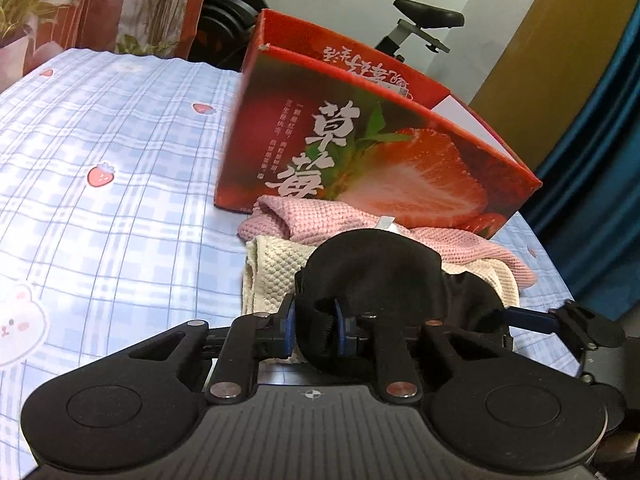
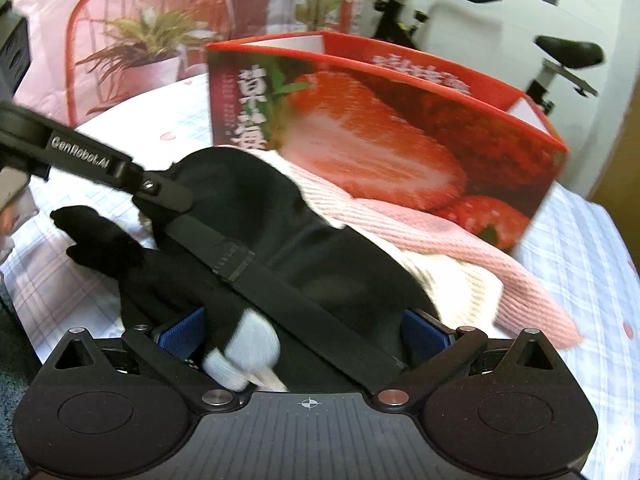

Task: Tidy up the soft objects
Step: 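Lift the black eye mask with the left tool over the red box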

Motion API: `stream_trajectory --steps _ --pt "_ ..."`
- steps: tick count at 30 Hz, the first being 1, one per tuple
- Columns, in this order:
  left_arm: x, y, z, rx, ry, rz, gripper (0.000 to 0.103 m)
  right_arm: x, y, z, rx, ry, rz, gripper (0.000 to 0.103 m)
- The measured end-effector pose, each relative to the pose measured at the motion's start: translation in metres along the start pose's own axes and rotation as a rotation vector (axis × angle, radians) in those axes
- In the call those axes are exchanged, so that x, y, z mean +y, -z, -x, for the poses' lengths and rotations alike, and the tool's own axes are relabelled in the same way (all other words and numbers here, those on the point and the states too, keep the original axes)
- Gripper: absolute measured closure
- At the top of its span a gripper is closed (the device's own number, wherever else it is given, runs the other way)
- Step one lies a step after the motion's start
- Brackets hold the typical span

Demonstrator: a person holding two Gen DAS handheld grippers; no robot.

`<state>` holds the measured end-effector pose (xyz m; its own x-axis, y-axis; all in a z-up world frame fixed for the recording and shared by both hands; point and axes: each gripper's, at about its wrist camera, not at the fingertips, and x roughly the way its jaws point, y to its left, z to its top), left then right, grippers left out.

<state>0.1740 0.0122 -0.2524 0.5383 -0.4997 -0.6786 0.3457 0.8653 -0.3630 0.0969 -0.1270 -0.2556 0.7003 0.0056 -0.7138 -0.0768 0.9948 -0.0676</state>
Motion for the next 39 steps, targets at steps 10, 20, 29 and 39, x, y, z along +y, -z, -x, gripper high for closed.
stream_trajectory --steps 10,20,29,39 --pt "0.000 0.003 0.002 -0.013 -0.009 0.013 0.082 -0.048 0.021 0.010 0.020 -0.030 -0.345 0.022" --pt "0.000 0.006 0.003 -0.019 -0.011 0.016 0.082 -0.068 0.028 0.011 0.007 -0.062 -0.534 0.035" --pt "-0.002 0.000 0.011 -0.035 -0.021 0.021 0.082 -0.072 0.011 0.033 -0.098 -0.045 -0.552 0.084" --pt "-0.021 -0.019 0.050 -0.217 -0.020 -0.057 0.090 -0.073 -0.017 0.054 -0.228 -0.091 -0.469 0.096"
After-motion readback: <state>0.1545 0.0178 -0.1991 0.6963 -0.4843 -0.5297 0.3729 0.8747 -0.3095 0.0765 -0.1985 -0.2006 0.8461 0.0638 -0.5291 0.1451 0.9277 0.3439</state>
